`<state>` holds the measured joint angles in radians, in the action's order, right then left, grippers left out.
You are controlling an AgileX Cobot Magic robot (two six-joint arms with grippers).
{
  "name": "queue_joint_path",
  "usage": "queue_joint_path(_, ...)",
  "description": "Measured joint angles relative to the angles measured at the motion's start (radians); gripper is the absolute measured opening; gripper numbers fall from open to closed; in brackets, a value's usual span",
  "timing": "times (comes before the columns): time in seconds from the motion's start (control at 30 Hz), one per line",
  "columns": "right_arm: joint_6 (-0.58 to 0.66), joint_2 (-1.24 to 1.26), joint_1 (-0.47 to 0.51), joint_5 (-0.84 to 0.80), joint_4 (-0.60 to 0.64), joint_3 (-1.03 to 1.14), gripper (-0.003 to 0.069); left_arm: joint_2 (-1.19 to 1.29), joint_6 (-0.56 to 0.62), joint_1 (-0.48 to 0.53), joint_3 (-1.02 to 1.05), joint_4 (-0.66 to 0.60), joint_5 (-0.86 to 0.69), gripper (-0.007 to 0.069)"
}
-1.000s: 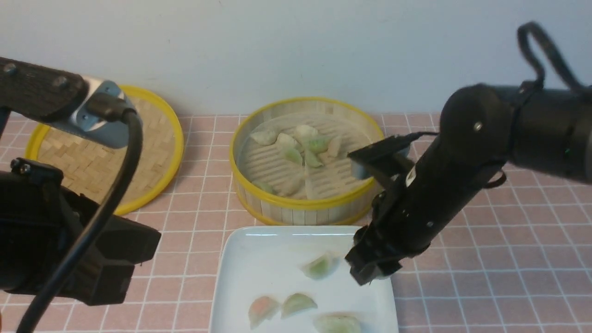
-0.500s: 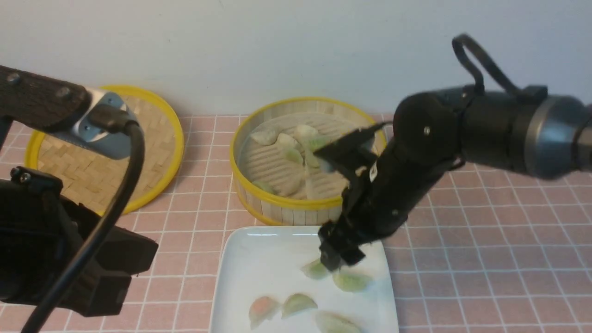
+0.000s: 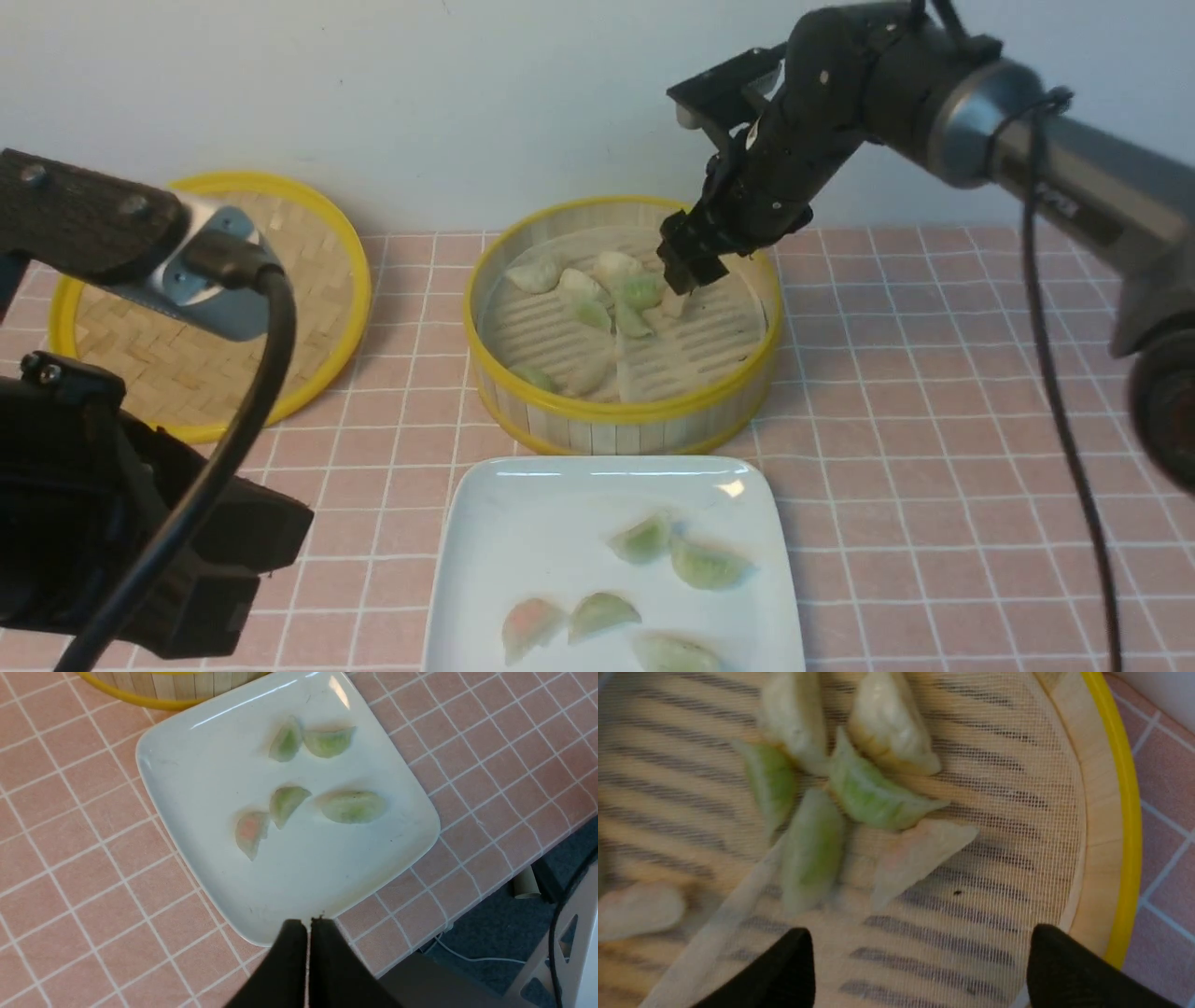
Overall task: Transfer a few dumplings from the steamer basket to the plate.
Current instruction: Use the right arm to grab a dumpling from inside the steamer, then use the right arm to put the dumpling into the plate
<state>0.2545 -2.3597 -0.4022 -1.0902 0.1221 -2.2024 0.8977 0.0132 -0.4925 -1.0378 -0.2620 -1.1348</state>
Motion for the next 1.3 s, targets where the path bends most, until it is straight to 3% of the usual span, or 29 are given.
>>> queue_joint_path(0.33,-0.046,-0.207,0.005,0.009,0.048,-0.193,0.0548,0.0,0.0,0.0,0.0,0.01,-0.01,-0.0006)
queue_joint_path(0.43,-0.065,-0.212,0.005,0.006,0.05,-0.201,0.0463,0.0,0.0,0.0,0.0,0.021,-0.01,-0.0006)
queue_joint_path(0.53,-0.072,-0.21,0.005,-0.013,0.046,-0.202,0.0274,0.0,0.0,0.0,0.0,0.023,-0.01,-0.0006)
queue_joint_path(0.57,-0.072,-0.209,0.005,-0.023,0.045,-0.202,0.0248,0.0,0.0,0.0,0.0,0.024,-0.01,-0.0006)
queue_joint_path(0.87,-0.143,-0.085,0.005,-0.156,0.043,-0.278,0.0252,0.0,0.0,0.0,0.0,0.024,-0.01,-0.0006)
queue_joint_path(1.0,-0.171,0.091,0.004,-0.155,0.108,-0.173,0.0252,0.0,0.0,0.0,0.0,0.024,-0.01,-0.0006)
queue_joint_path(1.3,-0.138,0.58,-0.118,-0.154,0.144,0.538,0.0252,0.0,0.012,0.0,0.0,0.024,-0.008,-0.0006)
